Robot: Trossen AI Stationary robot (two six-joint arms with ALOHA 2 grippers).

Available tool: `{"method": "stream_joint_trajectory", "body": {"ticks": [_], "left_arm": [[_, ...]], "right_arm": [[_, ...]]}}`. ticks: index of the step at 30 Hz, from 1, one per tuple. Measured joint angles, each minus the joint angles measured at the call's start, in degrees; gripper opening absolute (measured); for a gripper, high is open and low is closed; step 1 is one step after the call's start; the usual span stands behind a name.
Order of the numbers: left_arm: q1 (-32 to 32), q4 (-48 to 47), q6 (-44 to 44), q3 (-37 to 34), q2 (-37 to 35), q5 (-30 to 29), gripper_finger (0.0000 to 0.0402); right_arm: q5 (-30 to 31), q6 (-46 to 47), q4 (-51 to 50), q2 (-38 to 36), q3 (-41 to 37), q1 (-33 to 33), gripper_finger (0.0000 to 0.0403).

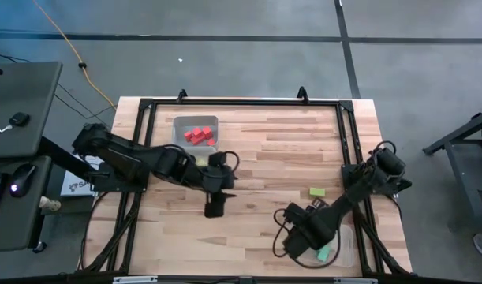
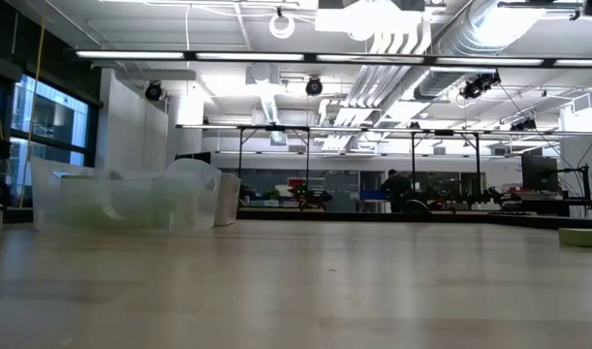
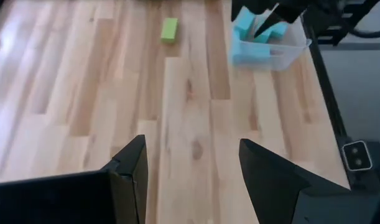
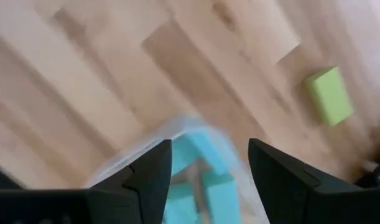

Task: Sort & place blocks by color
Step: Put the green block into the top transparent bin

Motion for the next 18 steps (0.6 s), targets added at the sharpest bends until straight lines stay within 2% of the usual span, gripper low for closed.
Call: {"method": "stream_joint_trajectory", "body": {"ticks": [8, 14, 18], "left_arm": [[0.0, -9.5, 0.5, -0.1, -5.4, -4.1, 0.0174], [0.0, -11.5, 0.5, 0.0, -7.9, -6.5, 0.0174], [0.0, -12.7, 0.4, 0.1, -9.1, -8.3, 0.0174]], "right_arm": [[2.4, -5.7, -5.3, -2.6, 0.0, -4.1, 0.0202], [2.4, -11.7, -11.2, -4.6, 0.0, -6.6, 0.0202], [1.8, -15.9, -11.8, -6.3, -2.2, -8.1, 0.0202]]}}
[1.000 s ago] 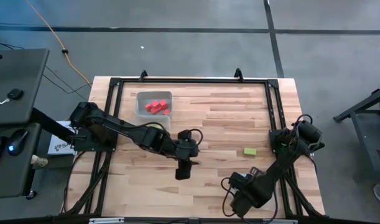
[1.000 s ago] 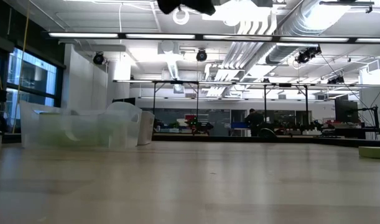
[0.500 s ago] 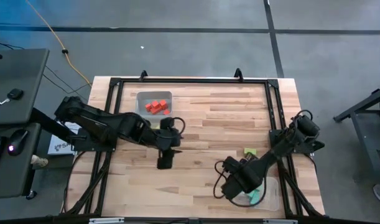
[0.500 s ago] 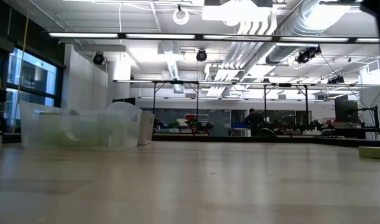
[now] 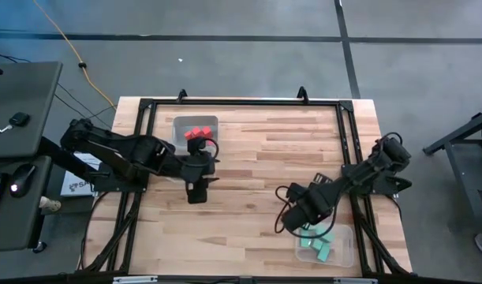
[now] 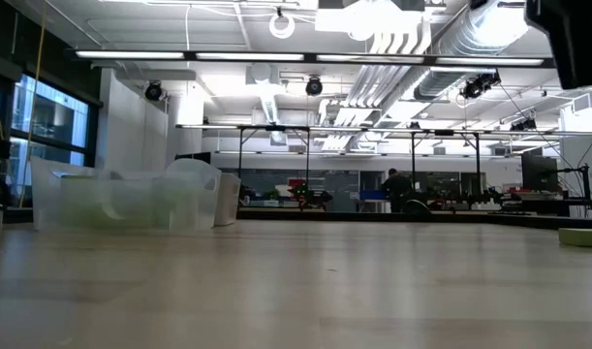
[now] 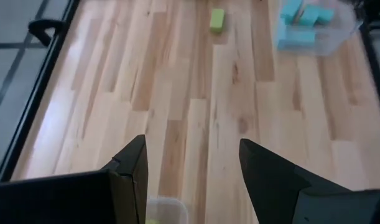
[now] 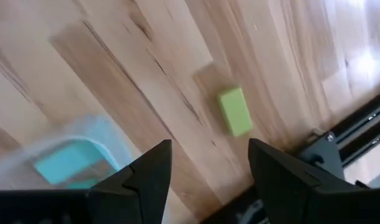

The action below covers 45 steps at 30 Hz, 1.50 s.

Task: Sort & place blocks by color
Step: Put the green block into the top transparent bin

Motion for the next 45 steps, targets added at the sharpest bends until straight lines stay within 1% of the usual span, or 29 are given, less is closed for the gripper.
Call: {"method": "stream_joint_trajectory", "body": {"ticks": [3, 7, 15, 18, 21, 26, 30, 35, 39, 45], "left_arm": [[0.0, -1.1, 0.0, -0.2, -0.2, -0.9, 0.0174], [0.0, -1.1, 0.0, -0.1, -0.2, -1.5, 0.0174], [0.0, -1.1, 0.0, -0.1, -0.2, -2.5, 0.0174], [0.0, -1.1, 0.0, -0.1, -0.2, -2.5, 0.0174], [0.0, -1.1, 0.0, -0.1, -0.2, -2.5, 0.0174], [0.0, -1.1, 0.0, -0.1, -0.1, -2.6, 0.0174], [0.0, -1.1, 0.1, -0.1, -0.1, -3.5, 0.0174], [0.0, -1.1, 0.0, -0.1, -0.1, -3.6, 0.0174], [0.1, -1.1, -0.1, -0.1, -0.1, -3.6, 0.0174], [0.1, -1.1, 0.0, -0.1, -0.1, -3.6, 0.0174]], "right_arm": [[-1.8, -3.1, 0.2, -1.7, -3.6, -1.0, 0.0202], [-2.2, -5.0, 1.9, -5.3, -8.6, -2.3, 0.0202], [-6.3, -7.9, 10.3, -17.5, -21.5, -7.4, 0.0202], [-9.3, -10.4, 14.1, -21.5, -26.1, -9.4, 0.0202], [-12.8, -14.1, 16.8, -23.9, -29.7, -11.3, 0.0202], [-16.2, -19.3, 18.0, -24.2, -33.5, -15.0, 0.0202], [-16.3, -22.3, 20.3, -23.9, -35.3, -17.8, 0.0202], [-16.3, -24.6, 21.5, -23.0, -35.8, -20.7, 0.0202], [-16.3, -27.9, 22.4, -20.7, -35.8, -21.9, 0.0202], [-16.2, -30.5, 23.4, -14.4, -35.8, -22.7, 0.0202]]}}
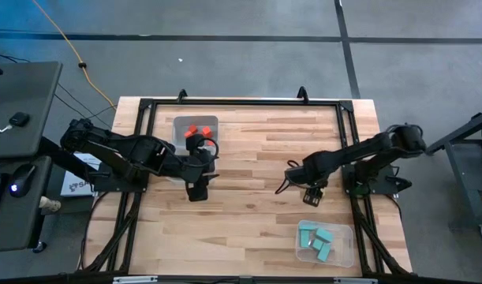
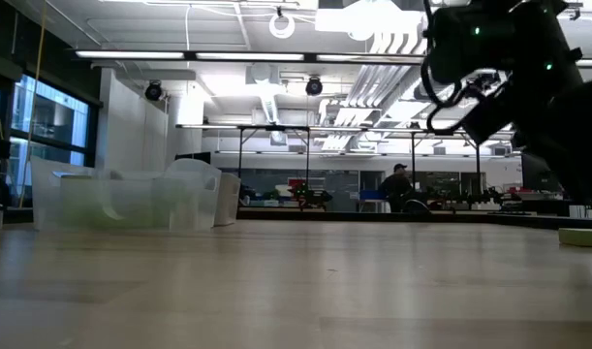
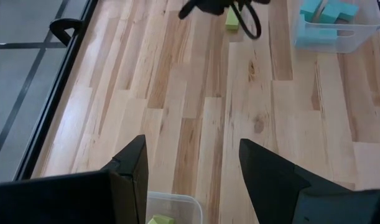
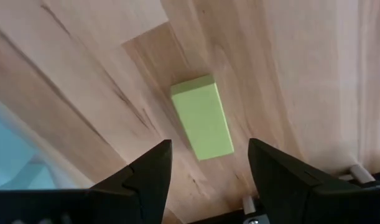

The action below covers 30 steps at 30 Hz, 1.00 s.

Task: Sort & place blocks by color
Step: Put the green block into the top transparent bin

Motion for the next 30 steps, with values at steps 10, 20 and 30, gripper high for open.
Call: {"method": "stream_joint_trajectory", "body": {"ticks": [10, 20, 30], "left_arm": [[0.0, 0.0, 0.0, 0.0, 0.0, -0.2, 0.0174], [0.0, 0.0, 0.0, 0.0, 0.0, -0.3, 0.0174], [0.0, 0.0, 0.2, 0.0, 0.0, -0.4, 0.0175]], "right_arm": [[-2.4, -5.1, 0.1, 9.4, 0.0, 0.0, 0.0202], [-3.7, -6.6, -0.2, 13.6, 0.0, 0.0, 0.0202], [-3.8, -7.0, -0.2, 13.7, 0.0, 0.0, 0.0202]]}}
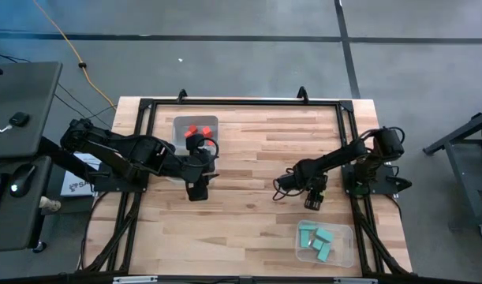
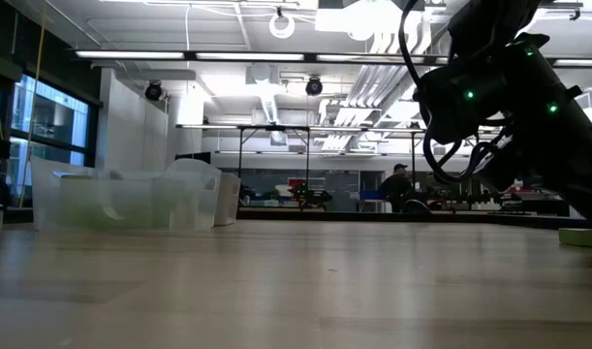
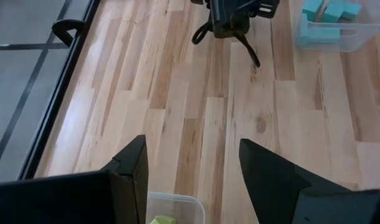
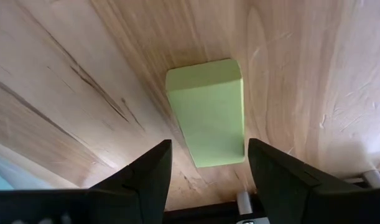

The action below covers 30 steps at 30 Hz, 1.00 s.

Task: Sort & place blocks by color
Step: Put the green block into the top transparent bin

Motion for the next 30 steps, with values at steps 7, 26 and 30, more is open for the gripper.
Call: {"method": "stream_joint_trajectory", "body": {"ticks": [7, 26, 30], "left_arm": [[0.0, 0.0, 1.2, 0.0, 0.0, 0.0, 0.0175], [0.0, 0.0, 0.7, 0.0, 0.0, 0.0, 0.0175], [0.0, 0.0, 0.7, 0.0, 0.0, 0.0, 0.0175]], "right_arm": [[-0.1, -1.5, 0.3, 0.0, 0.0, -0.4, 0.0202], [-1.9, -3.0, -1.0, 5.7, 0.0, -2.4, 0.0142], [-1.8, -3.0, -0.5, 5.7, 0.0, -2.4, 0.0102]]}}
